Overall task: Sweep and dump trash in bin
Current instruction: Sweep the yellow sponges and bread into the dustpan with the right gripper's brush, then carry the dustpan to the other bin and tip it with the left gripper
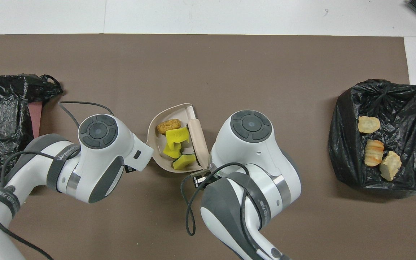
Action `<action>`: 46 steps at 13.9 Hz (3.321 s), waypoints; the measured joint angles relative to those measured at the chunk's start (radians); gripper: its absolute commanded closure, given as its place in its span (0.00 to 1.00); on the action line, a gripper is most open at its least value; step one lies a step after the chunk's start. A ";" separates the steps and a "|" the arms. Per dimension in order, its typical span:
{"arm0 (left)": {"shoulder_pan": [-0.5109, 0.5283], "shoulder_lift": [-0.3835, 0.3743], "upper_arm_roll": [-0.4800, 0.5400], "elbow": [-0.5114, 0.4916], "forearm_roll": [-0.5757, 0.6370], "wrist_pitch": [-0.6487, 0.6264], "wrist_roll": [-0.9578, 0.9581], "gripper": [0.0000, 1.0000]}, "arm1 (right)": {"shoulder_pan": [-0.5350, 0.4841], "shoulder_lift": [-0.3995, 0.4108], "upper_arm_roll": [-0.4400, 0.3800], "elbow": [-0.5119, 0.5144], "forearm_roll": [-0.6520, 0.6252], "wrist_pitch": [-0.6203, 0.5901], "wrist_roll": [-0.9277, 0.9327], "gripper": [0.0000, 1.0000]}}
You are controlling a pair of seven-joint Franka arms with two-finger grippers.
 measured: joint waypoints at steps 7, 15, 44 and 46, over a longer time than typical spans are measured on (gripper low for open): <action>0.064 0.020 0.012 0.096 -0.067 -0.057 0.131 1.00 | 0.050 -0.154 0.009 -0.071 -0.057 -0.117 0.338 1.00; 0.235 0.018 0.022 0.380 -0.092 -0.311 0.323 1.00 | 0.202 -0.191 0.013 -0.329 -0.054 0.142 0.420 1.00; 0.718 0.186 0.022 0.646 0.801 -0.199 0.686 1.00 | -0.124 -0.171 -0.169 -0.095 -0.367 0.287 0.170 0.00; 0.696 0.181 0.021 0.622 0.907 -0.197 0.658 1.00 | -0.135 -0.174 -0.254 -0.024 -0.367 0.211 0.052 0.00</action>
